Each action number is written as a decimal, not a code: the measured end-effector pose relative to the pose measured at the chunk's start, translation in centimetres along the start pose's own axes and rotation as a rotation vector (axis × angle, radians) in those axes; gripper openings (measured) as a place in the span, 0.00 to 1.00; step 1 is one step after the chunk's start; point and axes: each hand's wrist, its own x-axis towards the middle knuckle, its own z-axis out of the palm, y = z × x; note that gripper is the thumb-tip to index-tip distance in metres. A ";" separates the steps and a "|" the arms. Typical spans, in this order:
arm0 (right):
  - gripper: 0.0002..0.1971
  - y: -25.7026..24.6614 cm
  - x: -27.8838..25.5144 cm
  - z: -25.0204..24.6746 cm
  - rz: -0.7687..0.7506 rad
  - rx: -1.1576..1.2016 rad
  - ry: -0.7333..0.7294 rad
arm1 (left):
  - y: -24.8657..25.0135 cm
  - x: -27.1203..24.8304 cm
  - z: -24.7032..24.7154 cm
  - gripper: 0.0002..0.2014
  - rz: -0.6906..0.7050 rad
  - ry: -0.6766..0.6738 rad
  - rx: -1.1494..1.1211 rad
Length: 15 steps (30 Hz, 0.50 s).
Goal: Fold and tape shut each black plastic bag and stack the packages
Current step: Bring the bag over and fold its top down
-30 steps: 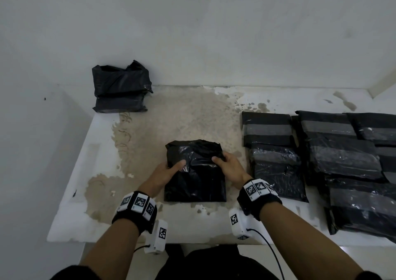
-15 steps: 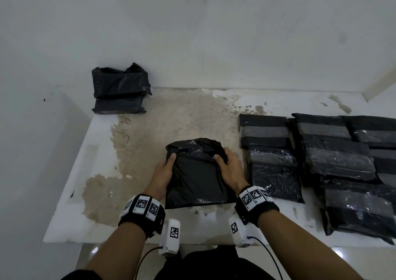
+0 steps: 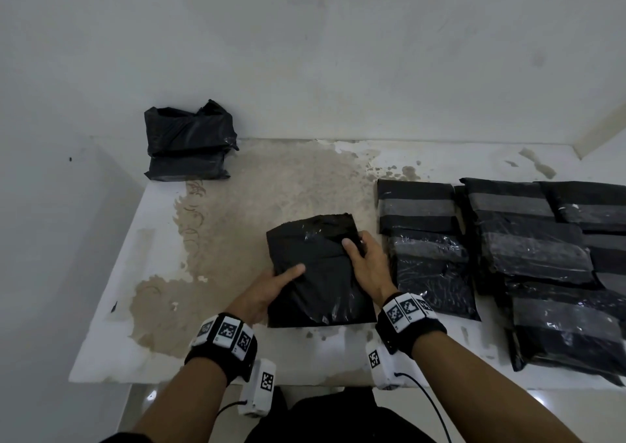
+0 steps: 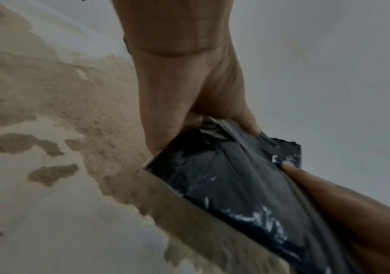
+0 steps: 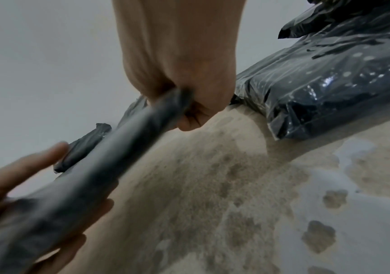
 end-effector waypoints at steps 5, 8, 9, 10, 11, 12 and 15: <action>0.14 0.0 -0.1 -0.1 0.123 0.027 0.076 | 0.2 0.5 0.5 0.18 0.102 0.184 -0.090; 0.19 -0.2 -0.2 -0.2 -0.015 -0.100 0.038 | 0.4 0.4 0.4 0.23 0.123 0.135 -0.108; 0.19 -0.4 -0.3 -0.3 -0.055 -0.147 0.034 | 0.6 0.2 0.4 0.24 0.130 0.123 -0.135; 0.18 -0.8 -0.5 -0.3 -0.086 -0.196 0.041 | 0.8 0.1 0.3 0.24 0.142 0.107 -0.165; 0.16 -1.2 -0.6 -0.3 -0.109 -0.241 0.049 | 1.0 0.1 0.1 0.26 0.154 0.101 -0.187; 0.14 -1.6 -0.7 -0.3 -0.121 -0.276 0.058 | 1.1 0.1 0.0 0.27 0.167 0.103 -0.193; 0.13 -1.8 -1.0 -0.1 -0.119 -0.309 0.087 | 1.7 0.0 0.1 0.21 0.178 0.139 -0.191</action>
